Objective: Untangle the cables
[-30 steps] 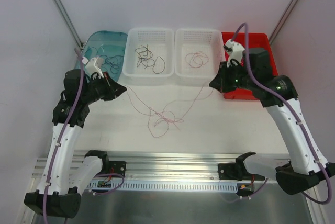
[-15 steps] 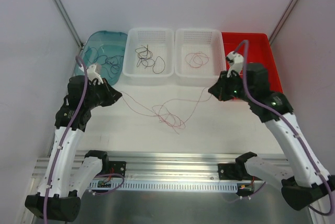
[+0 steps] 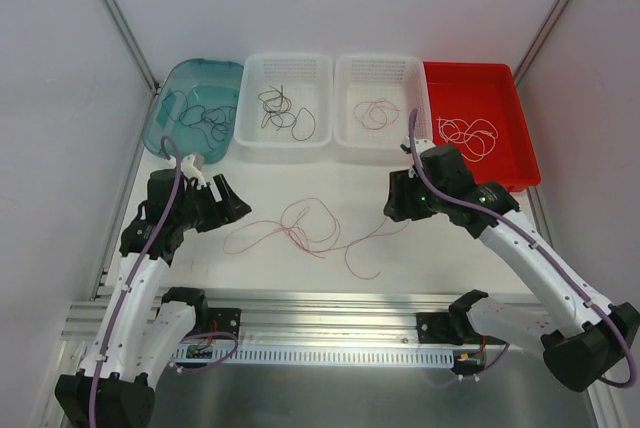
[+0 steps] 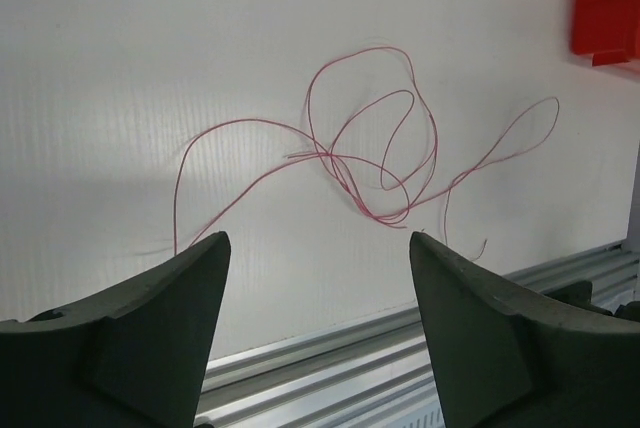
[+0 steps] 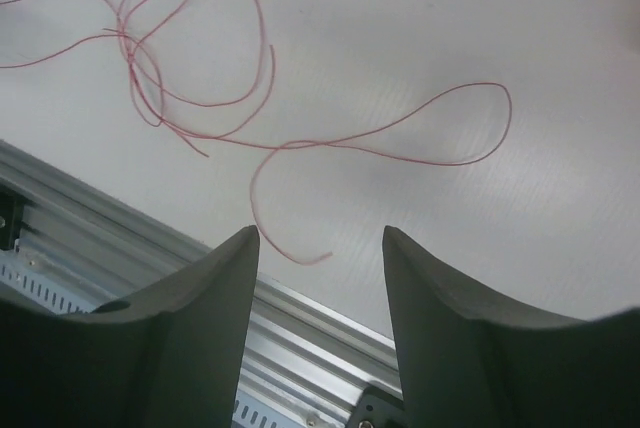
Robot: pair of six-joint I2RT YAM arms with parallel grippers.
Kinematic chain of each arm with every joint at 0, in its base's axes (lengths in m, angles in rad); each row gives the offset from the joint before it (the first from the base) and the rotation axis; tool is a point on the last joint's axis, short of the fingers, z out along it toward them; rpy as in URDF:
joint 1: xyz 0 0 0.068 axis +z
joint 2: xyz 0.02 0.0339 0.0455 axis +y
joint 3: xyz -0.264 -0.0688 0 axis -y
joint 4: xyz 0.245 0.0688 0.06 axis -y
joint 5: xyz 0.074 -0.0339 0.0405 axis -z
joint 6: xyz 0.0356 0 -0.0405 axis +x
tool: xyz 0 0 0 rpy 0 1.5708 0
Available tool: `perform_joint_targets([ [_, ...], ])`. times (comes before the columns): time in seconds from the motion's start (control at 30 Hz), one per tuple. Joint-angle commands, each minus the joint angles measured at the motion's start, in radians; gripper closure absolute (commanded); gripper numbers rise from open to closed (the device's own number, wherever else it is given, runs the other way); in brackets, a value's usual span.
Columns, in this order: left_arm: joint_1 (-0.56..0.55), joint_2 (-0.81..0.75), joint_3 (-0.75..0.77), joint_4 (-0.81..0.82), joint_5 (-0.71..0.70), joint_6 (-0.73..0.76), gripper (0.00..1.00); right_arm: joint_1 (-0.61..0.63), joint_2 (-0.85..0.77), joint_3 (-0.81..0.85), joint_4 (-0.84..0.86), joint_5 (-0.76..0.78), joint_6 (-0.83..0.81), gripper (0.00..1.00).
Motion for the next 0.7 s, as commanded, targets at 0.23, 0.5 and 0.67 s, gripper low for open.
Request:
perform_joint_targets([
  [0.23,-0.138,0.139,-0.035,0.100,0.017,-0.118,0.25,0.208,0.216,-0.007,0.225,0.003,0.145,0.40],
  [0.5,-0.448,0.365,0.017,0.154,-0.245,-0.298,0.28,0.327,0.360,-0.050,0.236,0.160,0.321,0.37],
  [0.67,-0.566,0.515,0.062,0.192,-0.312,-0.401,0.30,0.338,0.391,-0.124,0.248,0.174,0.411,0.37],
])
